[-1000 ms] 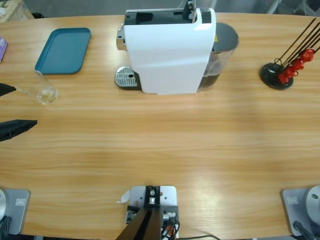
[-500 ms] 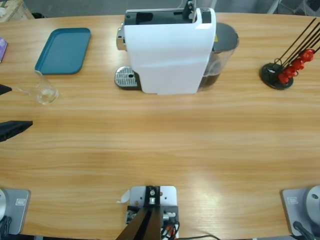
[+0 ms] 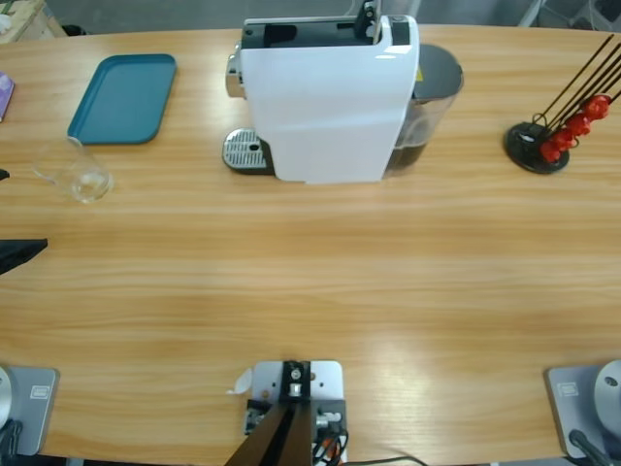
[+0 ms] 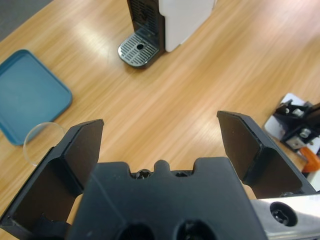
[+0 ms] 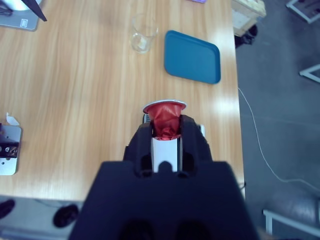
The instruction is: Pour coffee
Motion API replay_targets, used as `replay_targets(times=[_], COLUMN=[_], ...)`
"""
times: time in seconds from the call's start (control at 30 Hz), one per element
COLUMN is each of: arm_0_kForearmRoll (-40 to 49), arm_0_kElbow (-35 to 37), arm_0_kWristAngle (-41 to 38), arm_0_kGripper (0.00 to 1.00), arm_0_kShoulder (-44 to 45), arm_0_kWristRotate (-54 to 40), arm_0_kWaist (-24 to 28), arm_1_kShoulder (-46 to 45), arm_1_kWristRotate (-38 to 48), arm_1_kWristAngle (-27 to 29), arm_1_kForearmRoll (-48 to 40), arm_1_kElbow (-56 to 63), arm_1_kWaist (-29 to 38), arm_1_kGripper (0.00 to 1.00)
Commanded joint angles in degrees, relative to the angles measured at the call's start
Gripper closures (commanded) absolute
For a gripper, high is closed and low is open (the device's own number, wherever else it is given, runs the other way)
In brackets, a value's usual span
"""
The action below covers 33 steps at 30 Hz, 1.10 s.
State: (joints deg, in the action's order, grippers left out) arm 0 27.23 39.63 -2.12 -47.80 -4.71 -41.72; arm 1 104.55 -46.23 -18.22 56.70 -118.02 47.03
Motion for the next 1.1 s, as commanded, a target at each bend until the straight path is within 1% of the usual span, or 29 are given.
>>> replay_targets(times=[0.03, 0.2, 0.3, 0.53, 0.73, 1.1], arm_0_kForearmRoll=[0.3, 0.2, 0.2, 0.2, 0.1, -0.3], arm_0_kElbow=[-2.4, -2.5, -2.5, -2.5, -2.6, -2.9], arm_0_kWristAngle=[-1.1, -1.1, -1.0, -1.0, -0.8, -0.5], arm_0_kGripper=[0.013, 0.013, 0.013, 0.013, 0.013, 0.01], arm_0_kShoulder=[0.7, 0.6, 0.6, 0.8, 0.9, 1.0], arm_0_kWristRotate=[0.5, 0.5, 0.5, 0.6, 0.8, 0.8], arm_0_kWaist=[-0.6, -0.6, -0.6, -0.6, -0.6, -0.6], arm_1_kShoulder=[8.2, 11.1, 12.1, 13.5, 14.0, 11.6], arm_1_kWristRotate=[-3.9, -3.2, -2.8, -1.5, -0.8, -1.1], arm_1_kWristAngle=[-4.6, 0.3, 1.4, 5.9, 4.9, 5.4], arm_1_kForearmRoll=[2.6, 1.5, 0.6, -0.6, -1.0, -0.5], arm_1_kElbow=[-3.2, -3.4, -3.3, -3.2, -2.8, 0.5], arm_1_kWaist=[-3.6, -4.1, -4.7, -6.3, -6.4, -5.6], arm_1_kGripper=[0.911, 0.906, 0.88, 0.879, 0.879, 0.879])
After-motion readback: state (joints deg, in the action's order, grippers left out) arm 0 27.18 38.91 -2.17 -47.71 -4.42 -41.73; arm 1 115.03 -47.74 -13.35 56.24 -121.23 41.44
